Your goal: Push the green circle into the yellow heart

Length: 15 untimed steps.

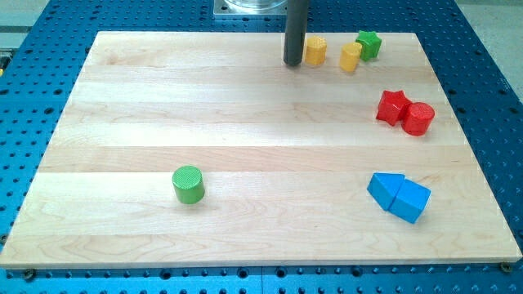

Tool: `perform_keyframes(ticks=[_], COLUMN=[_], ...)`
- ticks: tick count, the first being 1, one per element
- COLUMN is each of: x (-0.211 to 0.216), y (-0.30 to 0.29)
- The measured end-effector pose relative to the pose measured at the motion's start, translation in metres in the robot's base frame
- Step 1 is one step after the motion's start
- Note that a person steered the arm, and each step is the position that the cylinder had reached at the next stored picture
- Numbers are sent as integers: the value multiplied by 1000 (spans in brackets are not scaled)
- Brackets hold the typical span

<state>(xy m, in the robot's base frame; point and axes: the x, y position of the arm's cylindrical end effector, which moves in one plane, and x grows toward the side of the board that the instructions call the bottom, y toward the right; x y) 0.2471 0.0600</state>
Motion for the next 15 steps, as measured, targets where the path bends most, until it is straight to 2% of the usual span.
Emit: perform_keyframes(ticks=[1,2,3,4,5,6,7,8,9,11,12,13,14,15], x=[8,22,133,278,351,312,246,213,214,110,150,194,133,103], y=[39,43,-30,-44,-108,-158,-150,-141,-164,-78,-103,-153,-175,-67])
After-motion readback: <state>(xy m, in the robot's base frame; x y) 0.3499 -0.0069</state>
